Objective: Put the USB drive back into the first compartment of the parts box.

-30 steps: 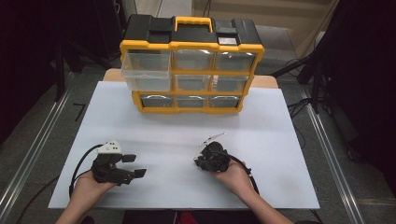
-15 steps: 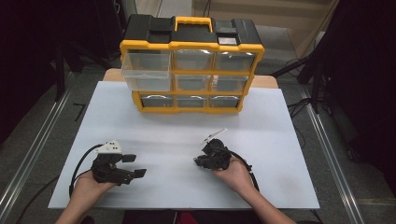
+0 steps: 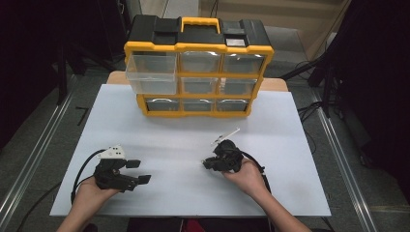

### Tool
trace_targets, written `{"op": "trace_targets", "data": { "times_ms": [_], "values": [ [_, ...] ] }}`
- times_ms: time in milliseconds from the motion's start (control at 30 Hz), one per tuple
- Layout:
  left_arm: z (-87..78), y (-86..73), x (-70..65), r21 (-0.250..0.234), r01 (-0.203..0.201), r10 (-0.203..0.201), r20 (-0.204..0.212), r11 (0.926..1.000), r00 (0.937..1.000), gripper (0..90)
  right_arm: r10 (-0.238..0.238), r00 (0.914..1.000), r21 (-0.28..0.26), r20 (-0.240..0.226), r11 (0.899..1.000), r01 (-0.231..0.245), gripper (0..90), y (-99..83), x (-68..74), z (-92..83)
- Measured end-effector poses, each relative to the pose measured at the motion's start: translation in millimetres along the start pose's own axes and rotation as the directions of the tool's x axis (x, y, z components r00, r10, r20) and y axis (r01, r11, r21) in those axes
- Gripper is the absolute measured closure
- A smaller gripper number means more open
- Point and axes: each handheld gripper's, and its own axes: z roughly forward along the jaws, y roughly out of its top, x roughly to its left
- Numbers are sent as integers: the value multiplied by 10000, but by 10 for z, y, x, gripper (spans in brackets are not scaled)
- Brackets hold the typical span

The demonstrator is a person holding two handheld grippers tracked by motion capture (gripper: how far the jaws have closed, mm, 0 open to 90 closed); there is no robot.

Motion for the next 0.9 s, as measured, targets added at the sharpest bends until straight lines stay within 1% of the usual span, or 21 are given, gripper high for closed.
{"op": "trace_targets", "data": {
  "times_ms": [33, 67, 100, 167, 200, 233, 267, 300, 333, 400, 433, 467, 500, 567, 633, 667, 700, 733, 800, 867, 900],
  "values": [
    [-2, 1, -1, 1, -9, 9, 6, 10000, 10000, 247, 1, 9999, -66, -115, 10000, -2, 764, 4, -4, -11],
    [-2, 2, -3, 5, -31, 31, 13, 10000, 10000, 247, -102, 9996, -88, -248, 9999, 99, 764, 11, -12, -24],
    [-1, 3, -4, 22, -53, 53, 31, 10000, 10000, 247, -626, 9977, -180, -251, 9979, 621, 765, 27, -19, -55],
    [6, 1, -4, 32, -63, 63, 91, 10000, 9999, 247, -894, 9950, -146, -439, 9959, 889, 764, 53, -30, -84],
    [6, 0, -4, 29, -39, 39, 92, 10000, 9999, 247, -974, 9935, -139, -587, 9952, 967, 764, 67, -35, -94],
    [6, 0, -4, 29, -39, 39, 92, 10000, 9999, 247, -974, 9935, -139, -587, 9952, 967, 764, 67, -35, -94],
    [6, -1, 0, 28, -39, 39, 63, 10000, 10000, 247, -1188, 9886, -91, -926, 9929, 1185, 764, 92, -45, -106],
    [6, -2, 1, 2, -2, 2, 63, 10000, 10000, 247, -1188, 9886, -91, -926, 9929, 1185, 764, 92, -45, -106],
    [7, -3, 3, -16, 14, -14, 66, 10000, 10000, 247, -1310, 9853, -64, -1093, 9914, 1311, 764, 107, -51, -113],
    [3, -3, 4, 8, 10, -10, 36, 10000, 10000, 247, -1483, 9751, -55, -1647, 9887, 1495, 765, 159, -68, -142],
    [3, -2, 4, 19, 11, -11, 41, 10000, 10000, 247, -1606, 9719, -83, -1722, 9868, 1616, 764, 175, -73, -153],
    [7, -4, 4, -18, 14, -14, 48, 10000, 10000, 247, -1606, 9719, -83, -1722, 9868, 1616, 764, 175, -73, -153],
    [8, -4, 3, -15, 7, -7, 71, 10000, 10000, 247, -1678, 9686, -66, -1834, 9855, 1695, 764, 191, -80, -161],
    [9, -4, 1, 3, -4, 4, 55, 10000, 10000, 247, -1910, 9609, -19, -2004, 9809, 1946, 764, 215, -91, -174],
    [6, -3, 0, 19, -49, 49, 71, 10000, 10000, 247, -2202, 9487, 4, -2269, 9741, 2262, 764, 242, -109, -181],
    [6, -3, 0, 19, -49, 49, 71, 10000, 10000, 247, -2202, 9487, 4, -2269, 9741, 2262, 764, 242, -109, -181],
    [6, -4, 1, 10, -28, 28, 72, 10000, 10000, 247, -2288, 9430, -14, -2418, 9719, 2355, 764, 264, -121, -187],
    [6, -4, 1, 10, -28, 28, 72, 10000, 10000, 247, -2294, 9421, 23, -2447, 9715, 2372, 764, 276, -125, -194],
    [8, -4, -1, 13, -12, 12, 88, 10000, 10000, 247, -2387, 9362, 25, -2578, 9688, 2477, 764, 306, -136, -207],
    [8, -4, -1, 17, -13, 13, 88, 10000, 10000, 247, -2409, 9348, 34, -2609, 9681, 2505, 764, 320, -139, -214],
    [8, -5, -1, 15, -8, 8, 86, 10000, 10000, 247, -2509, 9306, 41, -2667, 9652, 2614, 764, 337, -148, -219]
  ]
}}
